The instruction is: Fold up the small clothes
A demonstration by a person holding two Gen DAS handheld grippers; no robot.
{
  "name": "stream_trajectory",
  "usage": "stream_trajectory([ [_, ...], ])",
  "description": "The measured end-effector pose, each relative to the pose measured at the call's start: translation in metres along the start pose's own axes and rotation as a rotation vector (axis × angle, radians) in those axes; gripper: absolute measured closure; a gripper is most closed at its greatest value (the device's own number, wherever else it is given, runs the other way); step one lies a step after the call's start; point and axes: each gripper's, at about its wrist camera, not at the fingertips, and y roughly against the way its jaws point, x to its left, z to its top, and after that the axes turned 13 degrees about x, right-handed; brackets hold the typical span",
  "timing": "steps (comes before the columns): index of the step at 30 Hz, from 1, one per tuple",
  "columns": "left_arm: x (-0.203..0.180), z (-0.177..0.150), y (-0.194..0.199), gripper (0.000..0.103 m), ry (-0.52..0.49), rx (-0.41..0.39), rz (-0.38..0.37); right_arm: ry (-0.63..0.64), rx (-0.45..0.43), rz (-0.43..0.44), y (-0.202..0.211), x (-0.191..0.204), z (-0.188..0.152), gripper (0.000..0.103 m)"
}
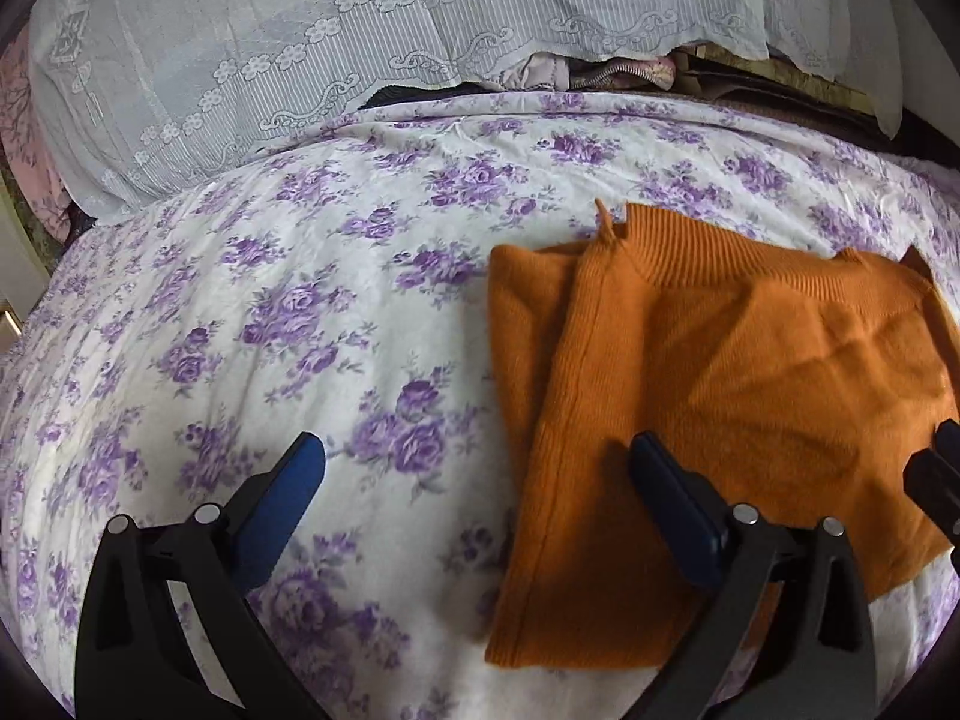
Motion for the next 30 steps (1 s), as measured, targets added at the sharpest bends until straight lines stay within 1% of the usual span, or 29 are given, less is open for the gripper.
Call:
stream_trajectory([
  [2, -0.002, -0.002, -0.001, 0.004, -0.013, 0.006, 0.020, 0.003, 0.014, -0.008, 0.000, 0.001, -0.004, 0.025],
  [5, 0.002, -0.006, 0.003, 0.004, -0.001, 0.002, 0.016, 0.009, 0.011, -0.007, 0.000, 0.001, -0.005, 0.025],
  [9, 0.007, -0.019, 0.014, 0.004, 0.010, -0.018, 0.005, -0.035, -0.027, 0.047, 0.009, -0.008, -0.012, 0.025],
  [17, 0.015, -0.035, 0.029, 0.004, 0.026, -0.044, 0.000, -0.095, -0.061, 0.103, 0.026, -0.017, -0.028, 0.025],
  [23, 0.016, -0.043, 0.036, 0.004, 0.021, -0.056, 0.002, -0.138, -0.060, 0.140, 0.038, -0.023, -0.045, 0.025],
  [30, 0.015, -0.055, 0.046, 0.004, 0.011, -0.069, 0.008, -0.195, -0.034, 0.180, 0.045, -0.035, -0.062, 0.023],
])
